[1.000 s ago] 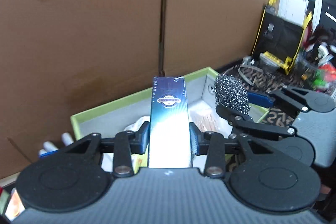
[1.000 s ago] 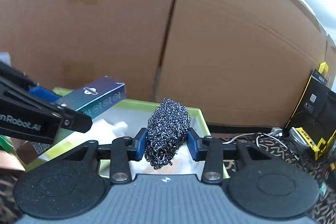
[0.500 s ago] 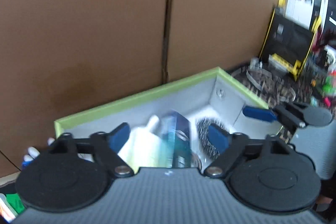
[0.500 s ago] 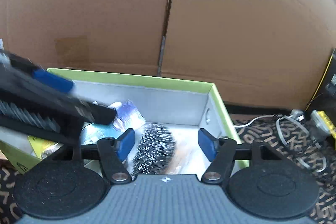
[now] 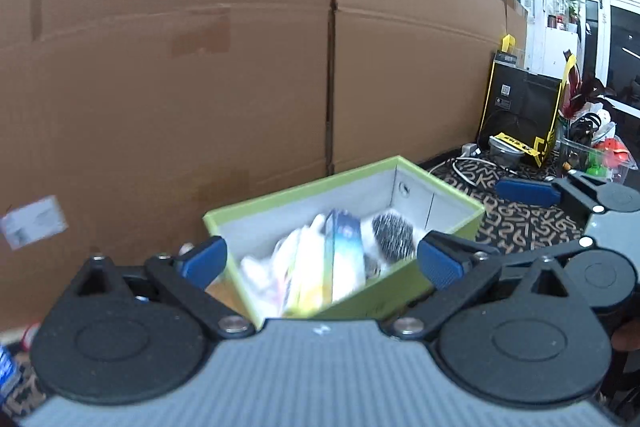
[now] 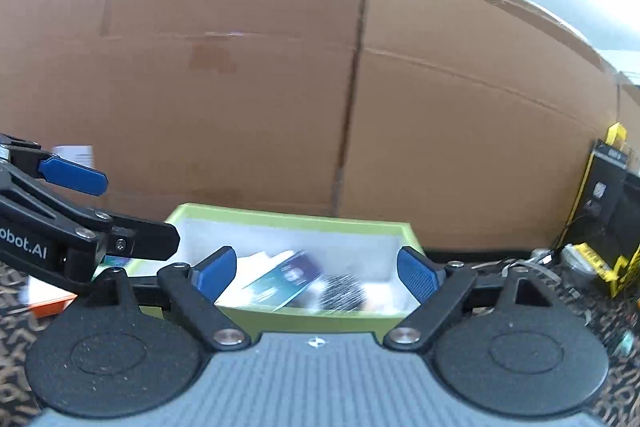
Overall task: Organize objects
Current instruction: 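Move both tools back over the remaining boxes on the table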
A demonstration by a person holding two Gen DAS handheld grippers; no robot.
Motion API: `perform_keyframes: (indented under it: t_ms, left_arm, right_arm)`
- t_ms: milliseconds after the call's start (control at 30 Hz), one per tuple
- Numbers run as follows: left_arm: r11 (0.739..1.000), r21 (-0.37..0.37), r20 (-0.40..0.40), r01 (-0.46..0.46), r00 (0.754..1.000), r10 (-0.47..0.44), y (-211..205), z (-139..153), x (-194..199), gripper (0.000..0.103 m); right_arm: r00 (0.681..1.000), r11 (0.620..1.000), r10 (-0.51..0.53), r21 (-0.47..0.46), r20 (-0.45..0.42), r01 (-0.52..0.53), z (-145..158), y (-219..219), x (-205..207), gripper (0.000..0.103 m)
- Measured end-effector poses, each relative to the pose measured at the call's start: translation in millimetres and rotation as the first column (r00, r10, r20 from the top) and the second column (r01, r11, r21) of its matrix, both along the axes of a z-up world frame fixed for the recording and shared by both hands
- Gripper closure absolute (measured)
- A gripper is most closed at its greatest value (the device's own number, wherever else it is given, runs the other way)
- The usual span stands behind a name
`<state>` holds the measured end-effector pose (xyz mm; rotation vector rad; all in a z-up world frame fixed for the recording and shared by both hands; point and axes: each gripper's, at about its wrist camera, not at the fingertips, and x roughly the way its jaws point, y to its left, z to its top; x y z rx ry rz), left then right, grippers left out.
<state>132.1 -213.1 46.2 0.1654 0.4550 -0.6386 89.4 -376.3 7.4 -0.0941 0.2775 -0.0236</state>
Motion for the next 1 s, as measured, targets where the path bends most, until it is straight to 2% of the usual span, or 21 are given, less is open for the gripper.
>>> perform_keyframes:
  t_ms: [200,300,500,567,700,833,933,1000]
  left_arm:
    - [0.996,-0.024,-0.022,-0.081,0.996,0.081,68.0,-16.0,-37.7,0.0]
    - [0.99,-0.024,-0.064,-0.141,0.988,0.139,96.0,-32.3,-43.2,0.0]
    - [0.967,-0.021,-0.16,-0.254,0.956,0.248,144.9,-60.1,-39.2,0.0]
    - [0.956,-0.011,-0.181,-0.295,0.94,0.288,158.5,-65.7,-34.5,0.0]
    - [0.936,-0.016,-0.217,-0.353,0.915,0.341,184.8,-74.1,-26.7,0.0]
    - [0.923,-0.017,-0.222,-0.385,0.901,0.372,201.8,-77.9,-22.6,0.0]
    - [0.917,-0.015,-0.225,-0.398,0.895,0.384,209.0,-78.4,-17.3,0.0]
    - [0.915,-0.014,-0.223,-0.402,0.894,0.39,212.1,-77.6,-13.0,0.0]
  right_arm:
    - [0.993,0.995,0.093,0.04,-0.066,-0.09,-28.2,42.2,-16.2,0.006]
    - [0.986,0.991,0.131,0.039,-0.102,-0.128,-45.5,65.4,-22.7,0.005]
    - [0.961,0.977,0.211,0.058,-0.179,-0.203,-73.7,99.8,-19.7,0.005]
    - [0.956,0.972,0.232,0.068,-0.182,-0.223,-76.9,109.4,-18.9,0.0]
    - [0.947,0.961,0.275,0.093,-0.166,-0.262,-80.6,129.0,-8.7,0.0]
    - [0.951,0.968,0.249,0.069,-0.185,-0.24,-81.7,151.1,2.1,0.0]
    - [0.967,0.989,0.147,-0.001,-0.209,-0.15,-82.7,170.6,16.9,0.0]
    - [0.975,0.99,0.122,-0.049,-0.186,-0.133,-84.6,180.2,24.2,0.013]
